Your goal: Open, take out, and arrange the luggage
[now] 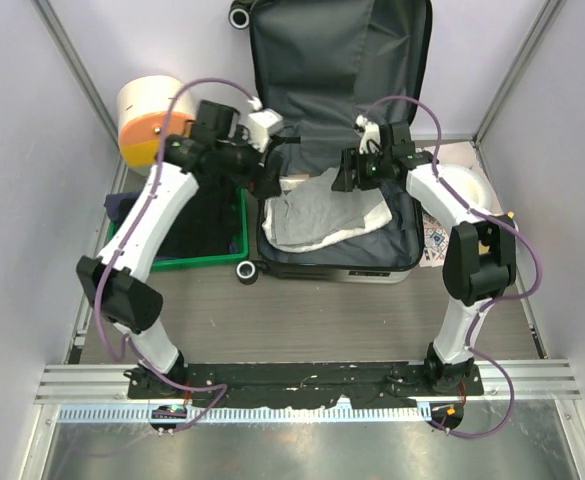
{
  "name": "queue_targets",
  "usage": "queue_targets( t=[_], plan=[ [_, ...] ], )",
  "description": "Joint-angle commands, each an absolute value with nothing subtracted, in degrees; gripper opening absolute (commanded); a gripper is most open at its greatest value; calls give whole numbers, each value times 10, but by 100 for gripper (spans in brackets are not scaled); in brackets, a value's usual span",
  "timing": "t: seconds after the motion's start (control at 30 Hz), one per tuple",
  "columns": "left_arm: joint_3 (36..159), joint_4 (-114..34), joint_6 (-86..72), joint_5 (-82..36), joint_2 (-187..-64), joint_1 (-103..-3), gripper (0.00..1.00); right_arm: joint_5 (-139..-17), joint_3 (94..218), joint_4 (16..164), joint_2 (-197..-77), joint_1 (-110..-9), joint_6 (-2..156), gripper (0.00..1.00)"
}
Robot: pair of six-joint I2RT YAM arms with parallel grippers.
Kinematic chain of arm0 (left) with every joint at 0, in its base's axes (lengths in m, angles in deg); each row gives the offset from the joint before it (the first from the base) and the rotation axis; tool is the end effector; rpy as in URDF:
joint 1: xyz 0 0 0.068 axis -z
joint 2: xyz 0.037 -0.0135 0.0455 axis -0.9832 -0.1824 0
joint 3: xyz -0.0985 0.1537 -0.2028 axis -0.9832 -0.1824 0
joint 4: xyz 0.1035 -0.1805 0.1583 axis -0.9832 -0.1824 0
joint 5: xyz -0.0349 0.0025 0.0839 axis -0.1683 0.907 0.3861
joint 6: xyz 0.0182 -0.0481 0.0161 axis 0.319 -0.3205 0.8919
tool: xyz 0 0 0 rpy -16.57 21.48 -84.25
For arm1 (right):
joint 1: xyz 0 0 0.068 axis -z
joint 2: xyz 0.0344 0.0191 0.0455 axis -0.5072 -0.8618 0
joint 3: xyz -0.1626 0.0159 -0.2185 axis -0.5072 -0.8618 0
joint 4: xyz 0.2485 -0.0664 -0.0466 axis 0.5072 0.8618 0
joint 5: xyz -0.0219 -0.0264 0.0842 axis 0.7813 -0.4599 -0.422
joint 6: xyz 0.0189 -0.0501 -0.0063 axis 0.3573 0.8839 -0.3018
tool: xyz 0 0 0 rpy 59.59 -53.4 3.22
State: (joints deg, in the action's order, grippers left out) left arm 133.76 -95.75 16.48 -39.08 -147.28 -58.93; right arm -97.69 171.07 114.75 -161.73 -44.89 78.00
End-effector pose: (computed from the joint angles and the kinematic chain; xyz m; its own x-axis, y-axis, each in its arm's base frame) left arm 0.3317 -0.1399 0.4124 -0.4878 0.3838 -0.7840 0.7226 0.6814 -0.1161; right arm 0.4074 0.1216 0.2932 -0.6791 -0.0844 -0.7292 -0.4938 0.7876 0.3687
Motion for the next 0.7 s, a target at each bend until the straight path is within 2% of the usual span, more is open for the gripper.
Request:
queue_targets(
  t=[0.0, 0.3, 0.4, 0.67],
  plan=[
    [1308, -930, 71, -384, -1514, -536, 91, -954, 1693, 1161, -1643, -442, 826, 64],
    [1329, -916, 28, -335, -1608, -511, 93, -977, 1731, 1159, -1685, -432, 850, 65],
    [1339, -937, 27, -300, -1624, -499, 87, -1001, 1712, 1163, -1658, -433, 846, 62],
    [1268, -900, -82, -267, -1598, -492, 83, -1009, 1645, 1131, -1615, -437, 812, 60]
  ],
)
